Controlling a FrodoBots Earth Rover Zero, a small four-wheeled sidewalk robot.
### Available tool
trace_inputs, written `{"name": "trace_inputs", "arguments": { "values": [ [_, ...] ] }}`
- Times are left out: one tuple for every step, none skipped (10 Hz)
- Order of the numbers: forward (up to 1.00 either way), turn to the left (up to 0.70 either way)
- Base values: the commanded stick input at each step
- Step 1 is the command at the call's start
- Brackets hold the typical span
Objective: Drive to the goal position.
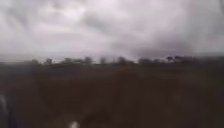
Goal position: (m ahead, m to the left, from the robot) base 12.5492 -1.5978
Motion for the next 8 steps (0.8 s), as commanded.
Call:
{"name": "trace_inputs", "arguments": {
  "values": [
    [0.7, -0.35],
    [0.7, 0.0],
    [0.7, 0.0],
    [0.7, 0.0],
    [0.7, 0.0],
    [0.7, 0.0],
    [0.7, 0.0],
    [0.7, 0.0]
  ]
}}
